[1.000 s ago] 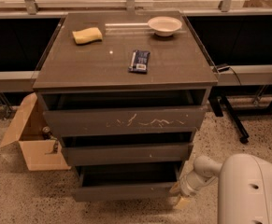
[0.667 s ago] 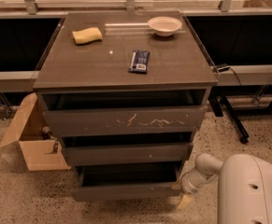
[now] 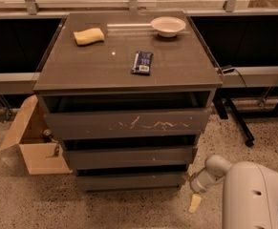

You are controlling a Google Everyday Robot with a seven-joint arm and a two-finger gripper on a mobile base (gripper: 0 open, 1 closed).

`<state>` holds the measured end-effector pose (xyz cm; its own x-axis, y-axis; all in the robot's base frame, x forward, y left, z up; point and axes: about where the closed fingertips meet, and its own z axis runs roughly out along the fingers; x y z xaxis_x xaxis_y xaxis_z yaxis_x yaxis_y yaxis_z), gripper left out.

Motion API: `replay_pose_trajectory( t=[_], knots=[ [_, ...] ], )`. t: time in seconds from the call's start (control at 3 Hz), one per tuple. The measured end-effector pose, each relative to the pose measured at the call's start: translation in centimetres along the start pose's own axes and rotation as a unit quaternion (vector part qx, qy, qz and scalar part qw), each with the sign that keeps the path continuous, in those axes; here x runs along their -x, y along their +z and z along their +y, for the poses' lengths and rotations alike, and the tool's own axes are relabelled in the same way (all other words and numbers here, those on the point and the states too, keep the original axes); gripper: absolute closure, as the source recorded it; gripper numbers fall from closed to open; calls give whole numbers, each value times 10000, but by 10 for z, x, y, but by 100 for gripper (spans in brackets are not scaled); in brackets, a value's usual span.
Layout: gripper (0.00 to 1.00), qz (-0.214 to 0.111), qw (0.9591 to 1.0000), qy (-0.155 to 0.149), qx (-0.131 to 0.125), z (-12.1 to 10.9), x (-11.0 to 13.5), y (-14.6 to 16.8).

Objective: Close bottom drawer

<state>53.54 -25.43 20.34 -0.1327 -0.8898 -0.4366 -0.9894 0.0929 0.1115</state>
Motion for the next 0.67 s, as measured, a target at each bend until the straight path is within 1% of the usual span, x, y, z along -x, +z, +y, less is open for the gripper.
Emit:
replay_pose_trajectory(
  t=[0.33, 0.67],
  knots=[
    [0, -79, 9998, 61, -181, -18, -8, -10],
    [0, -352, 9992, -124, -125, 0, -3, -21]
  ],
)
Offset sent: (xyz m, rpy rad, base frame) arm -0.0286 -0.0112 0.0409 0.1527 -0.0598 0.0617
